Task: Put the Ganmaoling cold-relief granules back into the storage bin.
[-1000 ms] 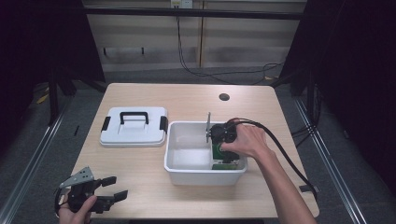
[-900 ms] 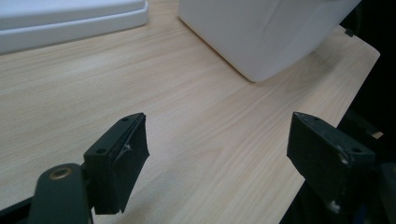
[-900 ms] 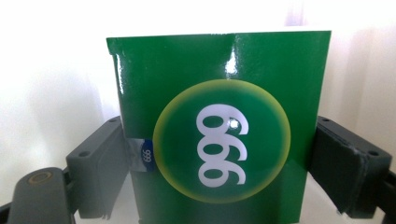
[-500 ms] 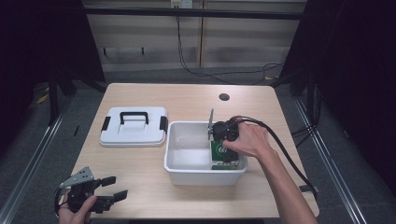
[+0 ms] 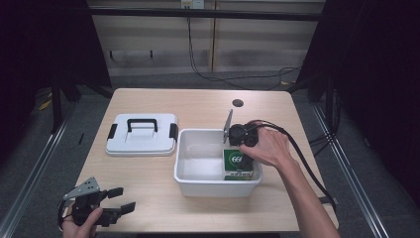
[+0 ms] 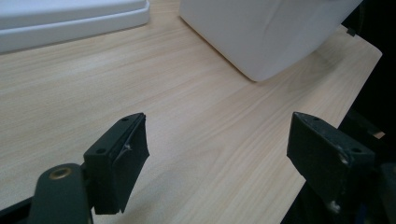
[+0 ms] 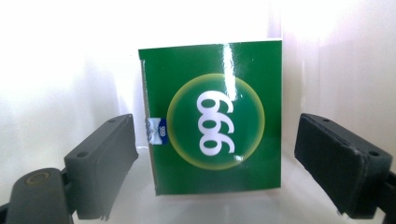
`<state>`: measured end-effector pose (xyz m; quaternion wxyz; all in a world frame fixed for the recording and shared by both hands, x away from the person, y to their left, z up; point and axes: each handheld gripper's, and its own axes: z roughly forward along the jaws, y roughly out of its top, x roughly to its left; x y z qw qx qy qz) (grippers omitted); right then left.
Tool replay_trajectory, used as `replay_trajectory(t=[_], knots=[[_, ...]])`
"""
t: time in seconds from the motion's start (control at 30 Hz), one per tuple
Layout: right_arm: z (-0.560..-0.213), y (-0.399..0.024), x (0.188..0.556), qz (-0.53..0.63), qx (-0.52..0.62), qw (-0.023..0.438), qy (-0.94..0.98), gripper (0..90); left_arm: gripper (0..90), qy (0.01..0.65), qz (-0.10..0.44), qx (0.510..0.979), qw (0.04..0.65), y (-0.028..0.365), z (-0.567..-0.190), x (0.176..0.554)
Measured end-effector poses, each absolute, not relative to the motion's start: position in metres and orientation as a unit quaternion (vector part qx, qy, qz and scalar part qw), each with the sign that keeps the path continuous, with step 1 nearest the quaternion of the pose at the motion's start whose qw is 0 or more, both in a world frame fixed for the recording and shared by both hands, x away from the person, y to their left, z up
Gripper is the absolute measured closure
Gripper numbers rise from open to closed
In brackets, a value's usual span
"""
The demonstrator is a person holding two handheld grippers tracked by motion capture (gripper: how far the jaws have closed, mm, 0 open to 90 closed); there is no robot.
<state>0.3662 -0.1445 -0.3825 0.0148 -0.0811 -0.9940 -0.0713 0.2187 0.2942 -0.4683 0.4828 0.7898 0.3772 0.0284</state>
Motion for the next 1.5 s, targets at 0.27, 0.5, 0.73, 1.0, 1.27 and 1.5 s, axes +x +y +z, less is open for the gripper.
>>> replay_trajectory(t=[0.27, 0.5, 0.73, 1.0, 1.27, 1.5], knots=[[-0.367, -0.164, 0.363, -0.147, -0.123, 0.008, -0.981, 13.3, 20.3, 0.378, 0.030, 0.789, 0.483, 0.294, -0.468, 0.219], [-0.355, -0.182, 0.356, -0.210, -0.161, -0.022, -0.964, 16.4, 20.3, 0.381, 0.035, 0.789, 0.481, 0.294, -0.468, 0.218], [-0.352, -0.198, 0.346, -0.282, -0.179, -0.065, -0.940, 16.7, 20.3, 0.387, 0.036, 0.785, 0.483, 0.296, -0.468, 0.218], [-0.342, -0.220, 0.330, -0.356, -0.199, -0.095, -0.908, 16.0, 20.3, 0.389, 0.038, 0.784, 0.482, 0.296, -0.468, 0.219], [-0.338, -0.240, 0.315, -0.376, -0.219, -0.118, -0.893, 15.6, 21.0, 0.399, 0.042, 0.783, 0.476, 0.296, -0.468, 0.219], [-0.339, -0.258, 0.302, -0.391, -0.238, -0.129, -0.880, 14.9, 21.0, 0.402, 0.043, 0.781, 0.476, 0.296, -0.468, 0.219]])
